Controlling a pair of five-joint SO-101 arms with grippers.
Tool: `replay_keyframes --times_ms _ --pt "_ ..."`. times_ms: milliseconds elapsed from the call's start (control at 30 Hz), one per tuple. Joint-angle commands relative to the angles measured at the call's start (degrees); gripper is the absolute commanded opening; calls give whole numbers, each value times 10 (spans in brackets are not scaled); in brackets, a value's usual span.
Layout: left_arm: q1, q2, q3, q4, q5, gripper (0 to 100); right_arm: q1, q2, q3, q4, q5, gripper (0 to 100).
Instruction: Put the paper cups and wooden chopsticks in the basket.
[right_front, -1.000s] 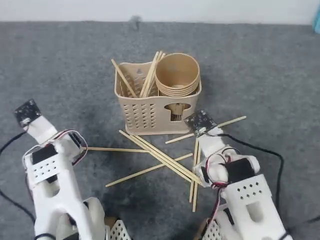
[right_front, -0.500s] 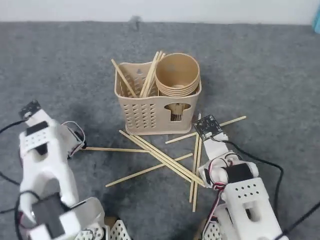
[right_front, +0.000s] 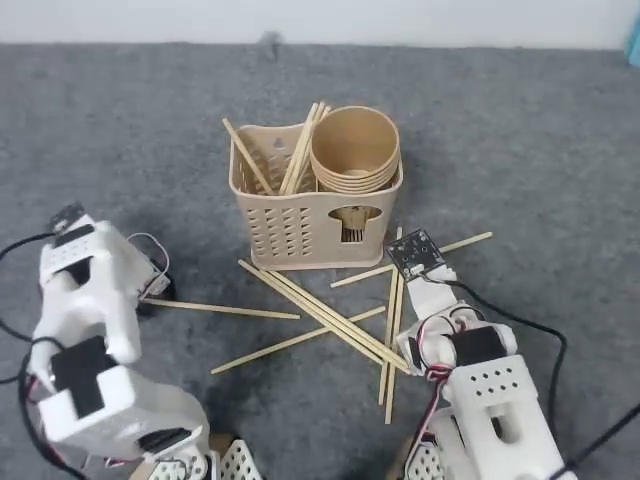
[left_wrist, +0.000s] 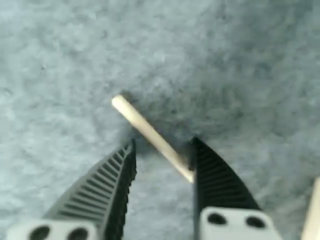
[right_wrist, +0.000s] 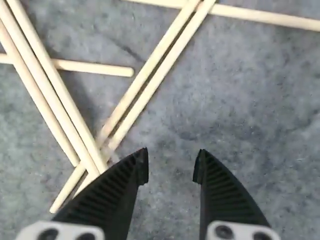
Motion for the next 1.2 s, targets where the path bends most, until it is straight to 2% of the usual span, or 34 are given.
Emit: replay_keyframes --times_ms 0,33,133,333,800,1100,1167 --pt "0 25 -15 -1 3 49 14 -12 -3 -8 7 162" --pt "0 25 -16 -1 -7 9 14 -12 -3 -8 7 162" --pt "17 25 -17 1 -33 13 14 -11 -3 -8 7 162" --pt "27 3 -26 4 -35 13 14 -10 -3 -8 7 162" --pt "25 -243 -32 57 -37 13 14 -10 -1 -13 7 162" --pt "25 -362 0 -27 -39 13 14 -10 0 -14 7 162" --pt "25 -373 15 -66 -39 13 14 -10 0 -15 7 162"
